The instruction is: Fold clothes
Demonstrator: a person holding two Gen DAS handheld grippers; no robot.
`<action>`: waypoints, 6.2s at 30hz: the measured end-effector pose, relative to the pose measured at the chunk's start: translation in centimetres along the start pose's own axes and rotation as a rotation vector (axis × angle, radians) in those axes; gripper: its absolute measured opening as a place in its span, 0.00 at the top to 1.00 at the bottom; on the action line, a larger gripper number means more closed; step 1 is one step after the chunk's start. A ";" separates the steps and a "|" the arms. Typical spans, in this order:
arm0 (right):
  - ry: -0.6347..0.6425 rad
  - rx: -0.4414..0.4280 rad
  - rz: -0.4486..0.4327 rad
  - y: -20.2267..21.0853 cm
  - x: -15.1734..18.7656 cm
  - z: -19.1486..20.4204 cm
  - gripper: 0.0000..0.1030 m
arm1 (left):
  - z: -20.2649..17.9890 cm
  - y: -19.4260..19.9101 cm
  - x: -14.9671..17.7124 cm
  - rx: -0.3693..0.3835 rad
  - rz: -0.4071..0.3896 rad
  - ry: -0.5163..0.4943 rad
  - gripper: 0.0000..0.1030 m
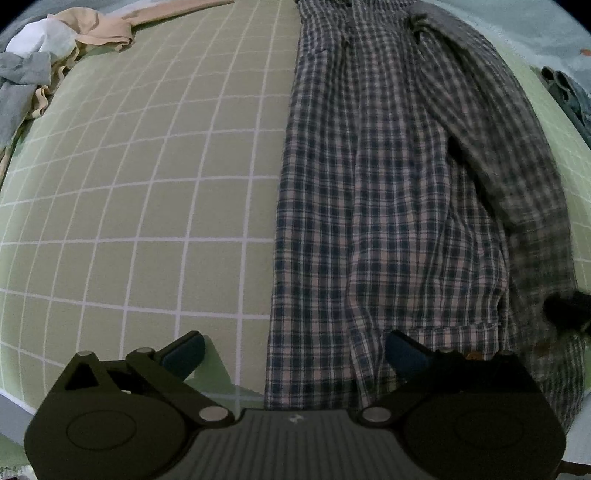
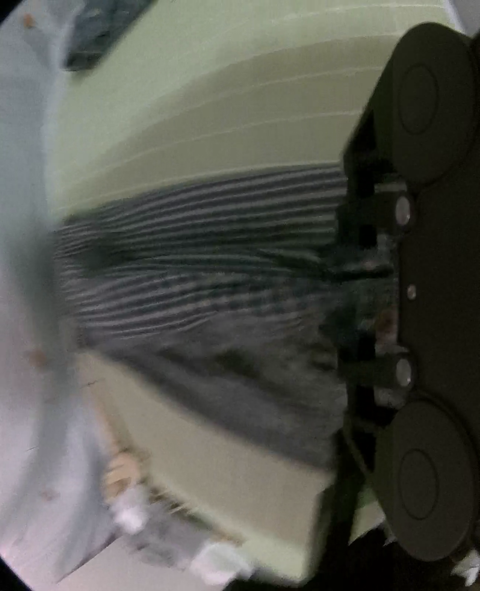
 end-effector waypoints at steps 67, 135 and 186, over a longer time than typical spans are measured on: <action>0.017 0.135 -0.075 -4.6 -2.6 -4.4 0.08 | 0.9 1.5 -7.2 -0.024 -0.171 0.052 0.35; -0.023 0.068 -0.146 -9.0 -17.2 -3.8 0.97 | 1.7 0.8 -22.3 0.226 -0.189 0.193 0.95; -0.021 0.265 -0.240 -10.7 -21.4 -4.2 0.41 | 4.2 -3.5 -24.2 0.185 -0.244 0.174 0.31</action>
Point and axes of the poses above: each gripper's, at about its wrist camera, not at the fingertips, and y roughly against the way its jaws point, z to its left, x to its underside, the point moved 10 cm from there along -y, roughly the way its jaws point, and after that the axes turned 3 degrees about -y, right-handed, at the moved point
